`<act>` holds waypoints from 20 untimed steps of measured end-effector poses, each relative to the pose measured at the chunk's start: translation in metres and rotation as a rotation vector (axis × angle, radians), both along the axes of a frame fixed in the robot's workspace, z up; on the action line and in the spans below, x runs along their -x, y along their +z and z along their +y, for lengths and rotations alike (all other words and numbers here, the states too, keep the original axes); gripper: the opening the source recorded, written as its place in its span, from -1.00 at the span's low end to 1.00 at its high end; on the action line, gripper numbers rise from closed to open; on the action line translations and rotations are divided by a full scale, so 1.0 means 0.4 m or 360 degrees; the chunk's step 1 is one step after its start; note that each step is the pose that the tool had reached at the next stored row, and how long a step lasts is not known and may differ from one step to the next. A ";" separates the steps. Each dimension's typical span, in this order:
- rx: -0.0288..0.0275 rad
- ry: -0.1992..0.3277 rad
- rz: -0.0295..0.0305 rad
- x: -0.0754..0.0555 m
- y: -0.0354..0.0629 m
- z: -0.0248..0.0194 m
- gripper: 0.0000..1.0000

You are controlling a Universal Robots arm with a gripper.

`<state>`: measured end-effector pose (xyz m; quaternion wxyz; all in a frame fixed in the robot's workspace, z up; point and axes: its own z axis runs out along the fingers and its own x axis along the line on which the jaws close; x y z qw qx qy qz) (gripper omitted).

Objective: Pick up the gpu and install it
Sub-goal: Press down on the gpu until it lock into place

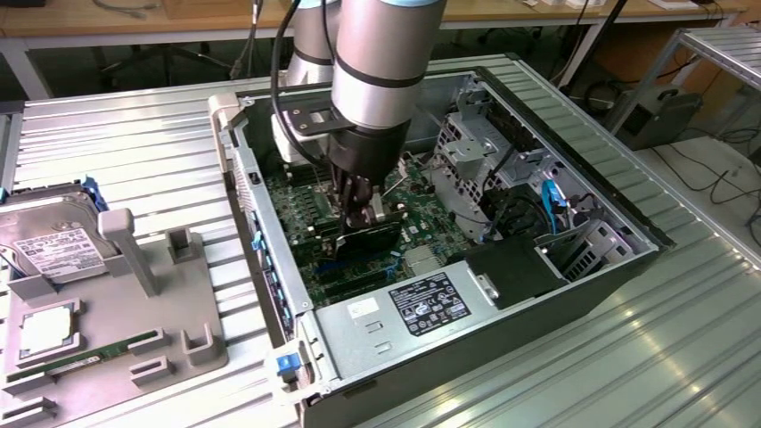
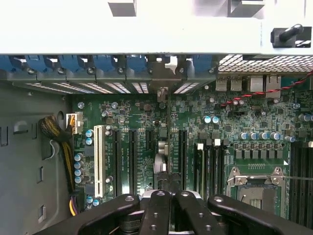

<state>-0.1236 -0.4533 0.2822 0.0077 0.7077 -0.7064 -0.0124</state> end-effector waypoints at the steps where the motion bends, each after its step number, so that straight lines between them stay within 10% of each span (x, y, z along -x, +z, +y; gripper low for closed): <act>1: 0.00038 0.0000 -0.00015 0.000 -0.001 0.002 -0.79; 20: 0.00216 0.0000 -0.00149 0.011 -0.019 0.007 -0.79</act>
